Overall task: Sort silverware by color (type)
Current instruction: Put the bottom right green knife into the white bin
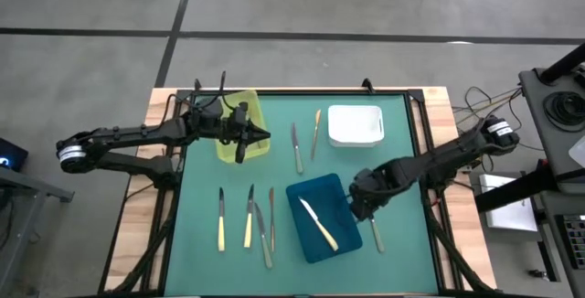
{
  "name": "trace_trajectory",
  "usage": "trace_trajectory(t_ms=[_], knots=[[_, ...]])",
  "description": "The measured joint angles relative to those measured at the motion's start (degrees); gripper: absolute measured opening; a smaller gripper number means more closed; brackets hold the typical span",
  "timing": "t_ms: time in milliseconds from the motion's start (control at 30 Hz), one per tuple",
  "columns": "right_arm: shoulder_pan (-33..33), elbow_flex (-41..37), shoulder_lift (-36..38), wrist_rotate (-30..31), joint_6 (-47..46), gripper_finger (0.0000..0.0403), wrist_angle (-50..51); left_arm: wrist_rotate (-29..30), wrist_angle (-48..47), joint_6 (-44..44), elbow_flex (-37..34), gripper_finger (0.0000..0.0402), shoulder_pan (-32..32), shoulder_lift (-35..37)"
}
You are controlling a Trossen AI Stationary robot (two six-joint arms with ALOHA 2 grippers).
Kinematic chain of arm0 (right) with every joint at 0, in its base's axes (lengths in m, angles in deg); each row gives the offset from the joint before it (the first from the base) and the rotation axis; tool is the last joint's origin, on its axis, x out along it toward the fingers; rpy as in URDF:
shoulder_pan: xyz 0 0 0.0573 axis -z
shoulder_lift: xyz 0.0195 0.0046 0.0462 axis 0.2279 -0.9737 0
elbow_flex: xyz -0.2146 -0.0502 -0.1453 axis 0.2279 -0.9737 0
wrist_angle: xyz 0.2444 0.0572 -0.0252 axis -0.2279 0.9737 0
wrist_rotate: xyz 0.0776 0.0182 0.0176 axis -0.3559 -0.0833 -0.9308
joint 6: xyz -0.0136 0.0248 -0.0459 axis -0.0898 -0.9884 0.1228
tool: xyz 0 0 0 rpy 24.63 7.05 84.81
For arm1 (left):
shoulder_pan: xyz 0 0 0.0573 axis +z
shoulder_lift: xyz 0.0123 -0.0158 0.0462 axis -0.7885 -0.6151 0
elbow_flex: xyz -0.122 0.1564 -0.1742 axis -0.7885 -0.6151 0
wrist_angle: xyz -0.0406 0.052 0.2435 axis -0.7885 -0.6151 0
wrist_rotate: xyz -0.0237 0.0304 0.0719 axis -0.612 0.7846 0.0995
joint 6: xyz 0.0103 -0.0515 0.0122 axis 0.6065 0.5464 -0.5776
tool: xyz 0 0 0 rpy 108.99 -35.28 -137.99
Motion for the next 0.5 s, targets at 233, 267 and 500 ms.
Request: trace_trajectory(t_ms=[233, 267, 500], knots=[[-4.2, -4.12, 0.02, 0.0, -7.19, 0.0059, -2.02, 0.02, -0.07, 0.0, -0.01, 0.0, 0.0, 0.0], [-4.6, -4.41, 0.06, -0.01, -7.91, 0.0059, -2.44, 0.02, -0.09, 0.0, -0.01, 0.0, 0.0, 0.0], [-6.04, -5.06, 0.03, -1.06, -10.19, 0.008, -5.41, 0.0, -0.21, 0.0, -0.02, 0.0, 0.0, -0.02]])
